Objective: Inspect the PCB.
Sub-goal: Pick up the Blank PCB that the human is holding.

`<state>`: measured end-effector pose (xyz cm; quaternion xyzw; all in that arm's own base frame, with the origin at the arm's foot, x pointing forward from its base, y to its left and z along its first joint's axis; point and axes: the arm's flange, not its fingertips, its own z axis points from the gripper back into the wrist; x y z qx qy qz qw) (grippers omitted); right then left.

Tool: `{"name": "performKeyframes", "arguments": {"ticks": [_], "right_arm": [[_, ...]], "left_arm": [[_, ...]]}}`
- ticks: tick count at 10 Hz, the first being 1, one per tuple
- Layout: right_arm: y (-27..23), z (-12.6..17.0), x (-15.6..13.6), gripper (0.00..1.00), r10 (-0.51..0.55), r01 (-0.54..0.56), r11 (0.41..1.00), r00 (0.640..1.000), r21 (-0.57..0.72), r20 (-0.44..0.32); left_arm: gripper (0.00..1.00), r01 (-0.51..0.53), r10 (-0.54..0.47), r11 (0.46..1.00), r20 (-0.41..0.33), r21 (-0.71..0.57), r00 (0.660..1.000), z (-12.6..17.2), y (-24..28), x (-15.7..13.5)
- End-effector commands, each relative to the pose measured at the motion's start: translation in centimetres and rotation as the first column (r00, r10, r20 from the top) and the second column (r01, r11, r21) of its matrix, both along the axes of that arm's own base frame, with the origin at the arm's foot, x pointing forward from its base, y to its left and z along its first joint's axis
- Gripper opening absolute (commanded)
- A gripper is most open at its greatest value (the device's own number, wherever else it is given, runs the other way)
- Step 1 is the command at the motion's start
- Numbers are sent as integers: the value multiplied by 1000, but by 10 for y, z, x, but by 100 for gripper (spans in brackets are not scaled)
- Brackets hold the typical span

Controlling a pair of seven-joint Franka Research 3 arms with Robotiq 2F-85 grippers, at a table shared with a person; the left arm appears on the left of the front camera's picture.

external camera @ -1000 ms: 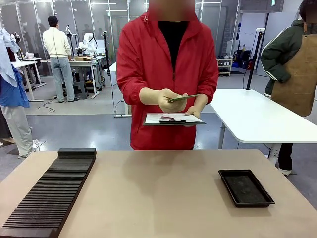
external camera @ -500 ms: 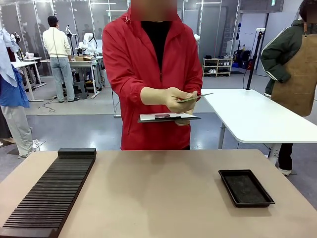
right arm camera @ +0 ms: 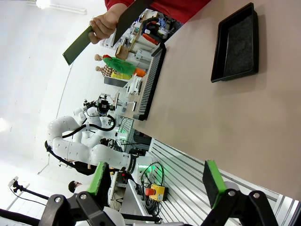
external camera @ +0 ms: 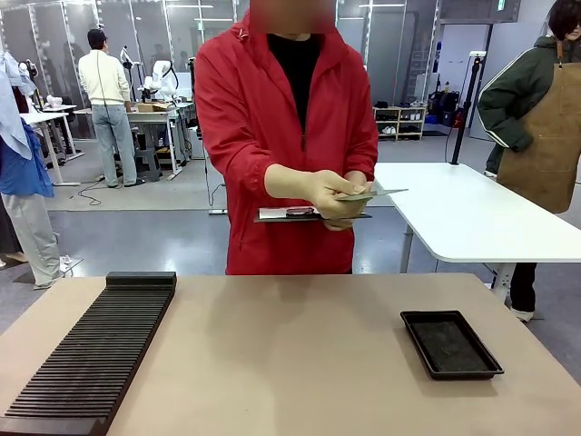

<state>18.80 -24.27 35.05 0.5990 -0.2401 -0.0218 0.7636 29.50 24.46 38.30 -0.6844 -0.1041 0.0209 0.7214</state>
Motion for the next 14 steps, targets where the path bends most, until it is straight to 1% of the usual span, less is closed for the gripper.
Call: {"name": "performKeyframes", "arguments": {"ticks": [1,5,6,7,8,9,10,11,12,13,14], "right_arm": [[0,2,-1,100,-2,2,1000,1000,4,17],[0,2,-1,100,-2,2,1000,1000,4,17],[0,0,0,100,0,0,1000,1000,0,0],[4,33,-1,100,39,-36,998,997,47,-73],[19,59,11,100,38,-28,997,987,71,-153],[42,80,26,100,84,-62,993,966,97,-246],[70,98,42,100,75,-49,994,952,97,-295],[100,111,56,100,83,-41,991,931,124,-356],[131,125,70,100,68,-15,990,922,140,-382],[159,135,82,100,79,-19,989,908,149,-412],[188,141,92,100,81,-9,985,903,170,-423]], "left_arm": [[100,-5,5,1000,0,7,1000,0,1,-1],[100,-5,5,1000,0,7,1000,0,1,-1],[100,-5,5,1000,0,7,1000,0,1,-1],[100,-5,5,1000,0,7,1000,0,1,-1],[100,-5,5,1000,0,7,1000,0,1,-1],[100,-5,5,1000,0,7,1000,0,1,-1],[100,-5,5,1000,0,7,1000,0,1,-1],[100,-5,5,1000,0,7,1000,0,1,-1],[100,-5,5,1000,0,7,1000,0,1,-1],[100,-5,5,1000,0,7,1000,0,1,-1],[100,-5,5,1000,0,7,1000,0,1,-1]]}}
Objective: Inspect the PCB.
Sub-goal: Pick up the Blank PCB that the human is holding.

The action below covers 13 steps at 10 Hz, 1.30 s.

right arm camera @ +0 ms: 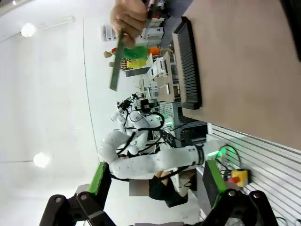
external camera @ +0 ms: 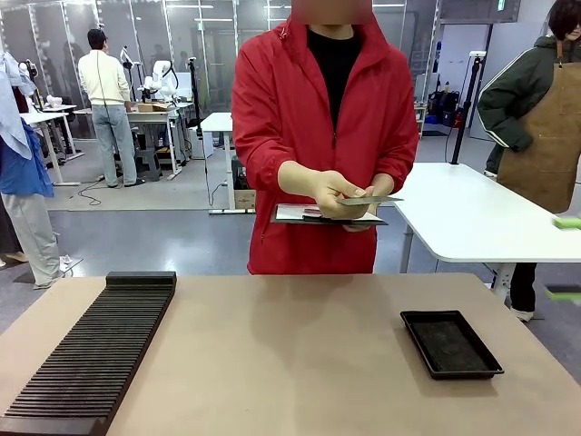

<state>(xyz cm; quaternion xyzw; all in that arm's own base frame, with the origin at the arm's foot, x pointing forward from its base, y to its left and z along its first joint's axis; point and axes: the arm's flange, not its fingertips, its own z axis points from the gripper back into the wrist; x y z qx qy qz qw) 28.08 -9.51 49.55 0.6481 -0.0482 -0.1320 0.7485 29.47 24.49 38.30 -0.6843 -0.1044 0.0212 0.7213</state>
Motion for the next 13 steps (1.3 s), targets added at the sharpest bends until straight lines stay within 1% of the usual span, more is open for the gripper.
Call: {"name": "performKeyframes", "arguments": {"ticks": [1,3,4,5,7,9,11,13], "right_arm": [[62,2,6,100,-22,22,1000,999,10,-39],[98,13,16,100,33,-32,999,998,20,-61],[116,15,22,100,51,-50,999,997,6,-63],[129,14,26,100,54,-54,999,995,-4,-80],[147,18,34,100,44,-43,999,995,5,-90],[165,16,36,100,51,-52,999,993,-6,-102],[175,14,42,100,62,-61,998,992,12,-113],[184,15,56,100,64,-57,997,988,50,-140]], "left_arm": [[100,-4,4,1000,0,7,1000,0,1,-1],[100,-4,4,1000,0,7,1000,0,1,-1],[100,-4,4,1000,0,7,1000,0,1,-1],[100,-4,4,1000,0,7,1000,0,1,-1],[100,-4,4,1000,0,7,1000,0,1,-1],[100,-4,4,1000,0,7,1000,0,1,-1],[100,-4,4,1000,0,7,1000,0,1,-1],[100,-4,4,1000,0,7,1000,0,1,-1]]}}
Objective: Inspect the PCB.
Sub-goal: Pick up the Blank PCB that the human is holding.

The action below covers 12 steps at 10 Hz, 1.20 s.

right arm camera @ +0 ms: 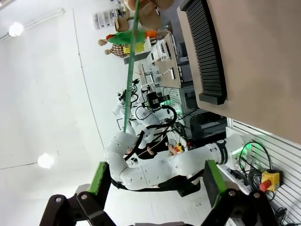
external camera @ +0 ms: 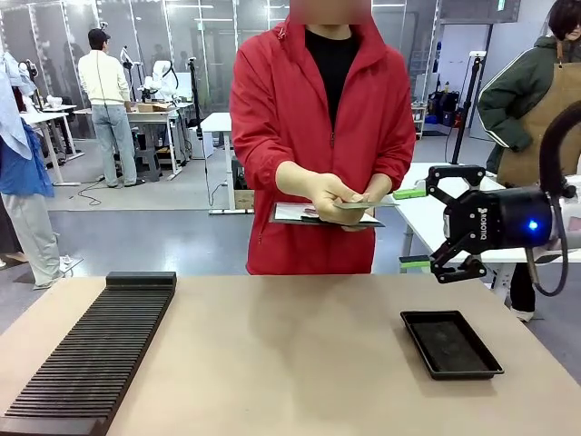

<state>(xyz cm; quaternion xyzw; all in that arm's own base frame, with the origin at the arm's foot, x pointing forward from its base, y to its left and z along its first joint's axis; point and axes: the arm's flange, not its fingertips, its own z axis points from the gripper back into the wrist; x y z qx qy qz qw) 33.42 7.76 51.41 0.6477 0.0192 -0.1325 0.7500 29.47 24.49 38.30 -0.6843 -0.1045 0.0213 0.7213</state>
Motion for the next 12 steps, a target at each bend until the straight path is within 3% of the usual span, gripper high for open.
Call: {"name": "performKeyframes", "arguments": {"ticks": [1,7,10,12], "right_arm": [[19,-4,9,100,-22,24,999,999,45,-44],[35,-9,69,100,9,10,992,988,124,-152],[39,-15,77,100,16,6,993,982,120,-186],[42,-16,72,81,29,-8,992,985,124,-171]], "left_arm": [[100,-3,3,1000,0,7,1000,0,1,-1],[100,-3,3,1000,0,7,1000,0,1,-1],[100,-3,3,1000,0,7,1000,0,1,-1],[100,-3,3,1000,0,7,1000,0,1,-1]]}}
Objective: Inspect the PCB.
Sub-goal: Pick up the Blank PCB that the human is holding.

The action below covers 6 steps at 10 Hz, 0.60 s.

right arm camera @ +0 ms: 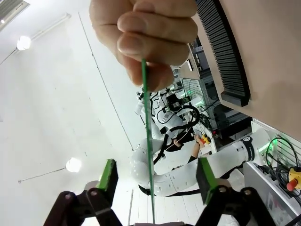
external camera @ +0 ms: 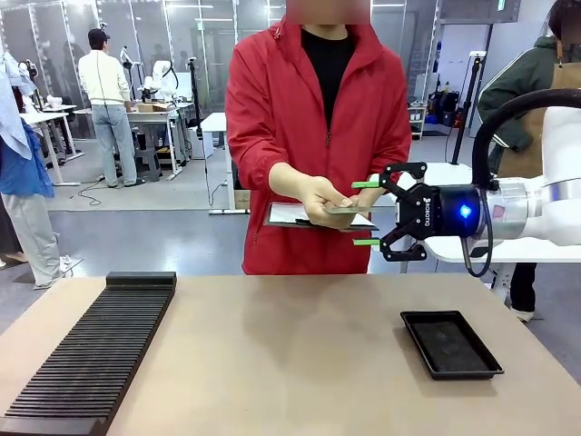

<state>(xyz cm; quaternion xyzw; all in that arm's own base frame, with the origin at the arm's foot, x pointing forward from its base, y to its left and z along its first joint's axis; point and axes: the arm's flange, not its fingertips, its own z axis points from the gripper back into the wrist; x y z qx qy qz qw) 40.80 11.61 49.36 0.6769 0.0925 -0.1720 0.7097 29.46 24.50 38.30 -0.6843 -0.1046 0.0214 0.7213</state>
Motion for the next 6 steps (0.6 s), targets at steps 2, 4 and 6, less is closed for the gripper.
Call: {"name": "performKeyframes", "arguments": {"ticks": [2,4,6], "right_arm": [[5,6,-4,76,10,-9,1000,1000,5,-20],[5,5,-4,56,8,-8,1000,1000,6,-21],[6,4,-4,37,11,-11,1000,1000,3,-23]], "left_arm": [[100,-3,3,1000,0,7,1000,0,1,-1],[100,-3,3,1000,0,7,1000,0,1,-1],[100,-3,3,1000,0,7,1000,0,1,-1]]}}
